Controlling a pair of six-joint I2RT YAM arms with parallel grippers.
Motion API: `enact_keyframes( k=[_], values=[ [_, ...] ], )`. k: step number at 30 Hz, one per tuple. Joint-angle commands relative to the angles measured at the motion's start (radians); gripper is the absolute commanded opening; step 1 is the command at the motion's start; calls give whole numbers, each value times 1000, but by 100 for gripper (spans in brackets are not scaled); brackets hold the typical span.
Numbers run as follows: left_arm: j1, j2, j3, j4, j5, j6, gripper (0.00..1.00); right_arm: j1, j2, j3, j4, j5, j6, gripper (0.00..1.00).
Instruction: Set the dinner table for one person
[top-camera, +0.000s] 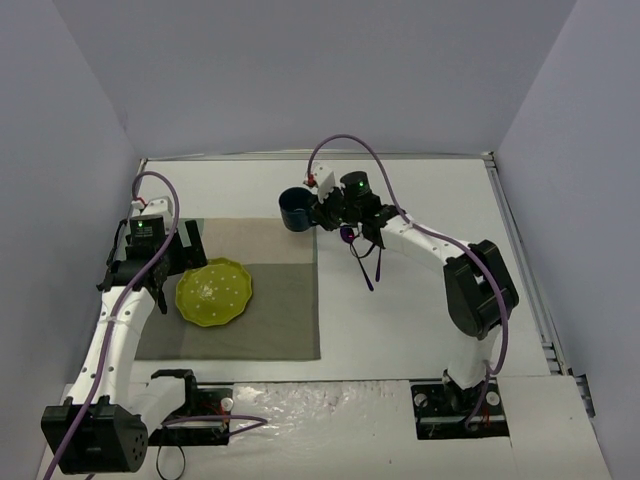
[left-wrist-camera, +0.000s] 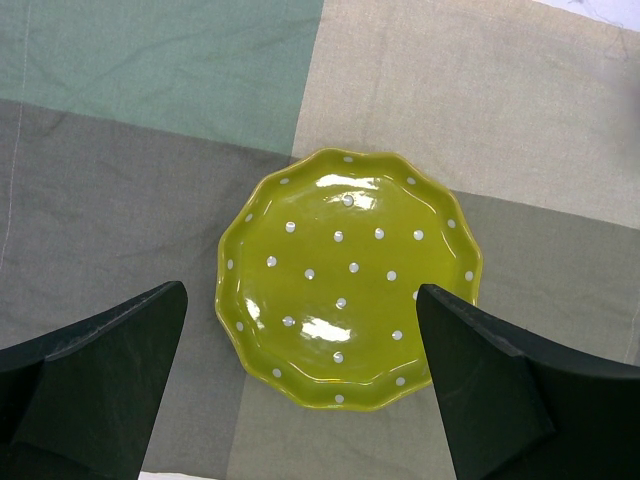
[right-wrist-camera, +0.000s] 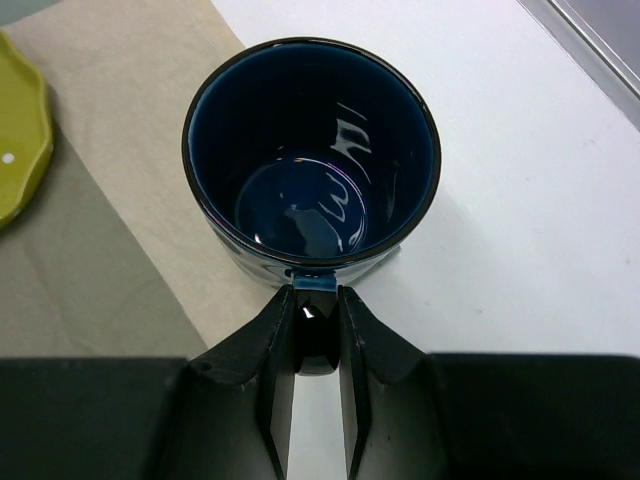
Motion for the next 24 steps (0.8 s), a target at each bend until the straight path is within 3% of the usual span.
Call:
enact_keyframes(
  k=[1,24],
  values=[
    [4,-25,16,48,-15,9,97,41,-7,-4,252,76,38,0],
    [3,-31,15,48,-15,11,97,77,59,-201,371,98,79,0]
  ],
)
